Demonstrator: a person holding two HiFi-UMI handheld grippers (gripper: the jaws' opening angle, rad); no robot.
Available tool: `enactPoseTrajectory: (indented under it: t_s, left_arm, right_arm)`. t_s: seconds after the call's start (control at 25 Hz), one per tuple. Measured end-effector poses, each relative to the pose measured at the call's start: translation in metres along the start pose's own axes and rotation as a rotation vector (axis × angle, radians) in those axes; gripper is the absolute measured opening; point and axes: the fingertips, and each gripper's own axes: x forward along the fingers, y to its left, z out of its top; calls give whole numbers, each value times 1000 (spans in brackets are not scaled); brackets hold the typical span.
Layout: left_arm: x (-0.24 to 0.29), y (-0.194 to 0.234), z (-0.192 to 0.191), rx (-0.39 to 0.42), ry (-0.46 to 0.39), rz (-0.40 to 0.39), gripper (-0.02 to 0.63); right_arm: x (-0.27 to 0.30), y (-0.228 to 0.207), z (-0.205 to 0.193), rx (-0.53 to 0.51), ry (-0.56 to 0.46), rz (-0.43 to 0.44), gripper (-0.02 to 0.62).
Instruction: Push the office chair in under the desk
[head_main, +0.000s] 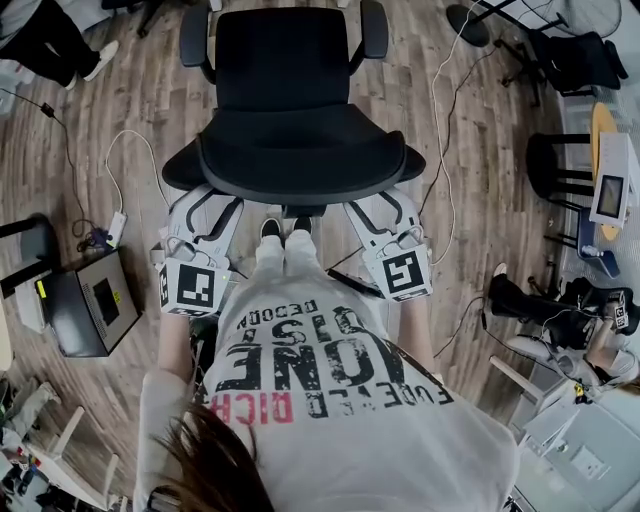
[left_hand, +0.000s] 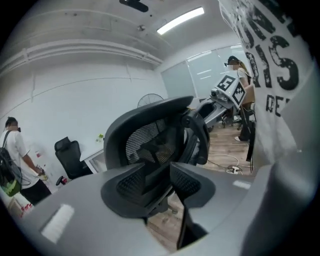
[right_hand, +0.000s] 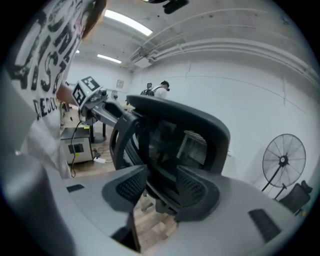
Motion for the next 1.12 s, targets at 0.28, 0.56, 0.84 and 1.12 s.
enactPoseTrajectory:
  t_s: [0.28,0.56,0.84,1.12]
  left_arm:
    - [1,-4,-28,245,179,-97,186]
    - [18,-2,-61,377,317,-148,190]
    - [33,6,-68,429,347,-126,176]
    - [34,5,-74,450,330,-127,175]
  right_arm:
    - [0,3,-31,-146,163,49,171]
    - [8,-11,-57,-273,284,41,195]
    - [30,-27,-75,-436,373,7,198]
    - [31,-23,-78,-448,375,4,198]
